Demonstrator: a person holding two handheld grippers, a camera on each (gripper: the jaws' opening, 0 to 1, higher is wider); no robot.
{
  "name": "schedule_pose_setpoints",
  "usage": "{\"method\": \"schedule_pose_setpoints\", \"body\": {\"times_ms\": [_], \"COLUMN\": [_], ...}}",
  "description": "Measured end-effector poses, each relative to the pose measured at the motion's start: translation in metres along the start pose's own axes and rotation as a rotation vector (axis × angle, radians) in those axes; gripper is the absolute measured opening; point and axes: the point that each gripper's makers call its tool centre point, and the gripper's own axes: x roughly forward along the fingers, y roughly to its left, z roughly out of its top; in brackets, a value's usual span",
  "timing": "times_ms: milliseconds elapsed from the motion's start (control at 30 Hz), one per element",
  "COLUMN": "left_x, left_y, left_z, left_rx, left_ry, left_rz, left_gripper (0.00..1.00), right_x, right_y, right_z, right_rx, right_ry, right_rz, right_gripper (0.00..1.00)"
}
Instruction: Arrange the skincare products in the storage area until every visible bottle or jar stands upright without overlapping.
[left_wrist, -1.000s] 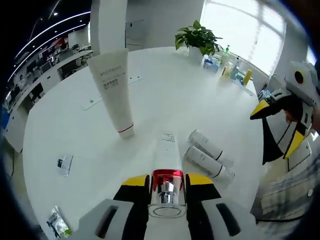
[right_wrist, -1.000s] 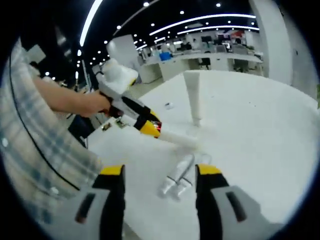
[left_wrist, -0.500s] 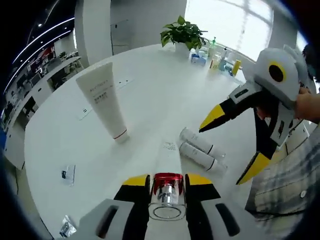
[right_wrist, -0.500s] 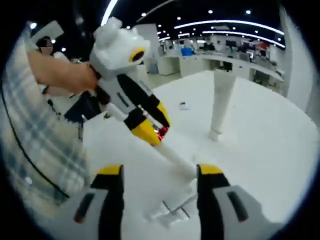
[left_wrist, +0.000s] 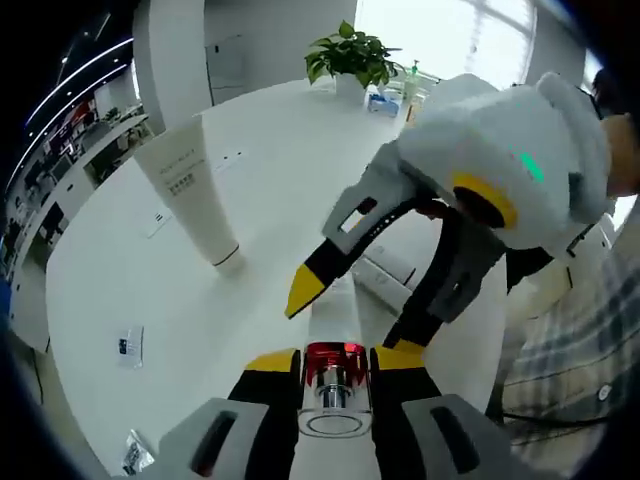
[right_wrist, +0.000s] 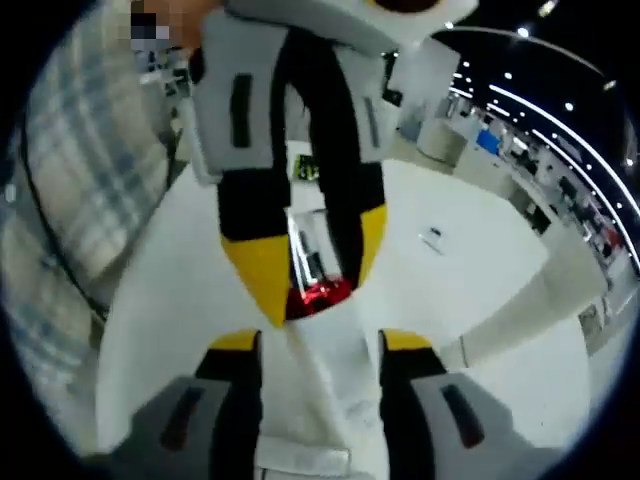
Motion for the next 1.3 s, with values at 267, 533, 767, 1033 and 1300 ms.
{"method": "schedule_pose_setpoints", "body": {"times_ms": [267,533,767,1033,1300], "left_x": [0.0,-0.005,-0.019,-0.047,-0.054], "left_y": [-0.001,0.002,0.003,0.012,0.017], "left_z": [-0.004,-0.001,0.015,0.016,-0.01], "left_rx": [0.091,0.108,0.236,0.21,0.179], "left_ry": [0.027,0.004,-0.107,-0.21,-0.222], "left_rz": [0.011,0.019,0.043,0.081,0.082], "left_gripper": [0.25,0.26,0.28,0.39,0.45], "right_x": [0.007,0.007,0.004,-0.001,-0.014], "right_y": [-0.002,-0.004,-0.006,-0.006,-0.008], "right_z": [-0.001,0.004,0.016,0.018,0.041], "right_rx": [-0.156,-0.145,-0.132,-0.071,0.023], "right_ry": [0.061,0.034,-0.021,-0.062,-0.19], "right_rz": [0.137,0.15,0.107,0.057,-0.008], "right_gripper": [0.29,0.26,0.25,0.25,0.25]}}
